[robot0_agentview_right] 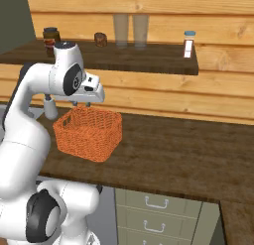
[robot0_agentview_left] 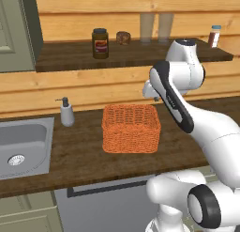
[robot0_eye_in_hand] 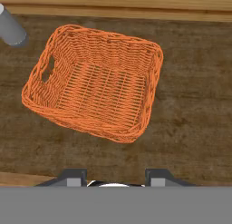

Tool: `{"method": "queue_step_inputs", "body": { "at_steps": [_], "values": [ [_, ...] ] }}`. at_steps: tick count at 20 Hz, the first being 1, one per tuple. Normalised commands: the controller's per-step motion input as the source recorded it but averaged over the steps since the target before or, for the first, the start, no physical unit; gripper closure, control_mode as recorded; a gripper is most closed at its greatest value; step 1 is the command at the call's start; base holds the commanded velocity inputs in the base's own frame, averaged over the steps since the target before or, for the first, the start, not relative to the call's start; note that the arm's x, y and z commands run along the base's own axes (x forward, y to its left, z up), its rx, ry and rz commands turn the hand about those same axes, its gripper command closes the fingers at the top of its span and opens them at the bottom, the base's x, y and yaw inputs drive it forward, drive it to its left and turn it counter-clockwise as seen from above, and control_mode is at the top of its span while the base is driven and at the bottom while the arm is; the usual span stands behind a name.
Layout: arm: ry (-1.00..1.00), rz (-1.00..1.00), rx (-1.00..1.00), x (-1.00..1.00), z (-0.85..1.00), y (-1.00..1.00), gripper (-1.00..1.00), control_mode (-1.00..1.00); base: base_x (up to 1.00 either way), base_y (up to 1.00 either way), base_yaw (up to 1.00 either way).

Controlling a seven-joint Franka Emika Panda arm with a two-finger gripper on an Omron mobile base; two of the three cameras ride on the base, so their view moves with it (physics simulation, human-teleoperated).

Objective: Open the cabinet, pick up the bread from the cabinet and place it in the basket. Then move the basket to the dining counter.

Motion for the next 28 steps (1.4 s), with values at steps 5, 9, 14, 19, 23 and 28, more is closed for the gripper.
{"method": "queue_step_inputs", "body": {
  "at_steps": [5,9,14,19,23,28],
  "values": [
    [0.00,0.00,0.00,-0.36,0.00,0.00,-1.00,-1.00,0.00,0.00,0.00],
    [-0.17,0.02,0.01,-0.81,0.00,0.00,-1.00,-1.00,0.00,0.00,0.00],
    [-0.28,0.00,0.00,-0.56,0.20,0.00,-1.00,-1.00,0.00,0.00,0.00],
    [-0.36,0.00,0.00,-0.29,0.80,0.01,-1.00,-1.00,0.00,0.00,0.00],
    [-0.37,0.00,-0.02,0.00,1.00,0.15,-1.00,-1.00,0.00,0.00,0.00],
    [-0.16,-0.05,0.00,0.01,0.94,0.22,-1.00,-1.00,0.00,0.00,0.00]
  ]
}}
